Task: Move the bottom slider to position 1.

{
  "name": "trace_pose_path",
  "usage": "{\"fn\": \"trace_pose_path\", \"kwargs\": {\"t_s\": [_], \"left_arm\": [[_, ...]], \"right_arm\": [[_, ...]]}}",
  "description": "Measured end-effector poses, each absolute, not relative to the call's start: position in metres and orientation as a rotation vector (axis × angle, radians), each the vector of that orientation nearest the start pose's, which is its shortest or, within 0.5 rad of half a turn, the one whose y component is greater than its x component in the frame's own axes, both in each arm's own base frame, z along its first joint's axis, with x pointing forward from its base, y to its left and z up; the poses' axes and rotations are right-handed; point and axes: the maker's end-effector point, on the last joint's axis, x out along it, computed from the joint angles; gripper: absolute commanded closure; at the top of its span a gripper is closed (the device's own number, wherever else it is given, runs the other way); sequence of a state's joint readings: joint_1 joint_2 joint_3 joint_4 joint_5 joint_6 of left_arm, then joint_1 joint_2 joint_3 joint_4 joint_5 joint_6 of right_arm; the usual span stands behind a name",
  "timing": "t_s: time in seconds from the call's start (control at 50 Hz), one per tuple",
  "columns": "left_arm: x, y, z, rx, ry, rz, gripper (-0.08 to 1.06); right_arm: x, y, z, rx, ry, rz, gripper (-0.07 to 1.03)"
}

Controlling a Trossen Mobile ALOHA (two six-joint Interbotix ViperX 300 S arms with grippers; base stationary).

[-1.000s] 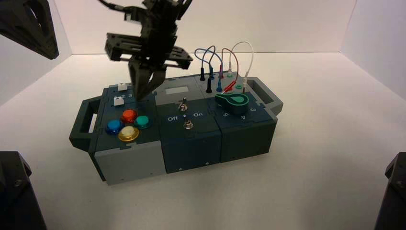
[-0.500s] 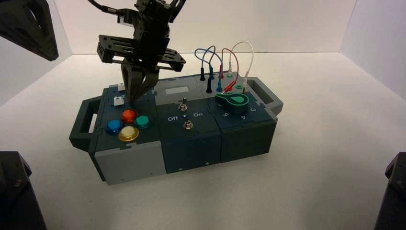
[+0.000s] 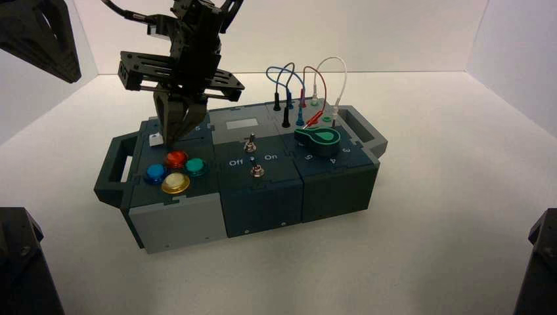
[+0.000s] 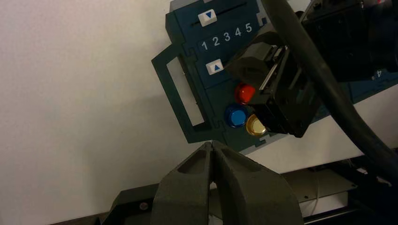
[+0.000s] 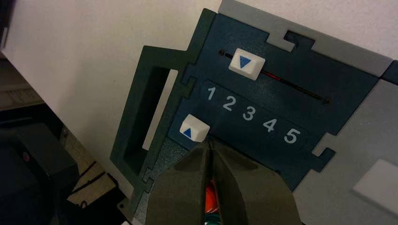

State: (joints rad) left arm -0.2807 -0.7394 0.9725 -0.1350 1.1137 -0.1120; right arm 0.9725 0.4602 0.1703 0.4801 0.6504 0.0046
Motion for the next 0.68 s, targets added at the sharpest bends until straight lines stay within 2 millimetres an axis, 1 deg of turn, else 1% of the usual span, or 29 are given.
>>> {"fn": "trace_pose_path", "kwargs": {"t_s": [0.18, 0.28, 0.44, 0.68], "left_arm": [[0.16, -0.067, 0.147, -0.027, 1.37, -0.217, 1.01], [0.162, -0.065, 0.147, -0.011, 1.363, -0.212, 1.01], [0.162, -0.064, 0.147, -0.004, 1.359, -0.209, 1.01], [0.163, -0.063, 0.148, -0.004, 1.349, -0.21, 1.01]], "right_arm": [[0.231, 0.427, 0.031, -0.145, 1.396, 0.817, 0.99], [0.226, 0.416, 0.032, -0.174, 1.397, 0.815, 0.99], [0.224, 0.4, 0.035, -0.222, 1.388, 0.815, 0.99], [0.225, 0.397, 0.039, -0.238, 1.371, 0.825, 0.99]]}}
